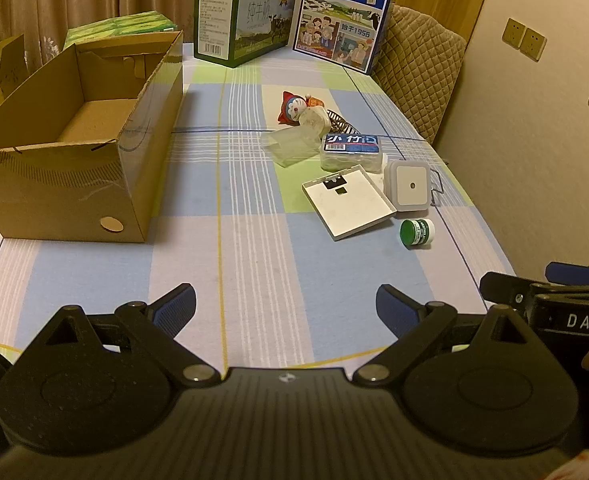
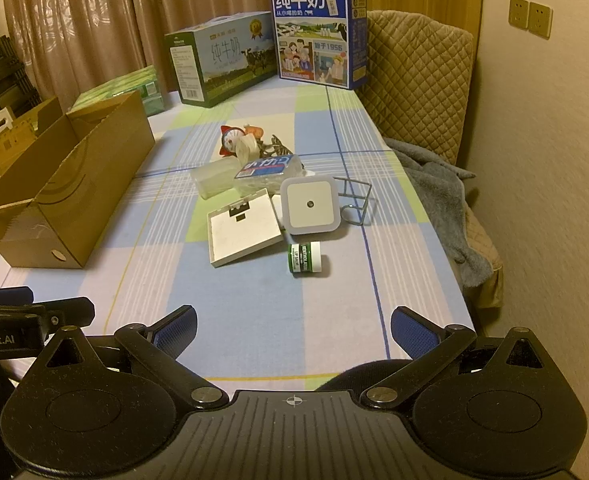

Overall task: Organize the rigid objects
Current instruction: 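Close the right tool on the green ointment jar while the left tool moves toward the white lid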

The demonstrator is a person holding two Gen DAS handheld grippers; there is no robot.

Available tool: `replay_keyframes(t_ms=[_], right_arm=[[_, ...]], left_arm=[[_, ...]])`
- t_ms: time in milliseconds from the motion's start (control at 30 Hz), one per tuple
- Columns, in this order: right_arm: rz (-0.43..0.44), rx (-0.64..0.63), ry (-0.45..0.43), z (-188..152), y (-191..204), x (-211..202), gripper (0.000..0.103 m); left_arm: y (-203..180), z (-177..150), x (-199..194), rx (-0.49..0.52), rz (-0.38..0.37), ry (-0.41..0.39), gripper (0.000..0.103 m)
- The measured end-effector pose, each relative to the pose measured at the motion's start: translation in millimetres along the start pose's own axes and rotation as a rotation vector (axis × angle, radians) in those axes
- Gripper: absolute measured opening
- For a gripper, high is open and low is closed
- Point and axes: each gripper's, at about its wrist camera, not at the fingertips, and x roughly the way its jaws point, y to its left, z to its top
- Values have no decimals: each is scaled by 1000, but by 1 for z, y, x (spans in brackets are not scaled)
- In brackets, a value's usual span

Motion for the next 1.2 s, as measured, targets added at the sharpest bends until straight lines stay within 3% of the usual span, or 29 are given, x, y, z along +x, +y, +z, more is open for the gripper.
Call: replay_keyframes(t_ms=[433,767,833,1200], right_arm=[[-16,23,-20,5,-8,8,101],[-11,8,-34,22,-9,41,100],[-10,3,-31,25,-9,53,88],[-29,-6,38,28,-15,123,64]], left_arm=[[12,12,8,7,17,-19,95],[24,35,51,30,-2,-5,95],[25,37,62,30,-14,7,95],[29,41,106,31,-29,54,95]])
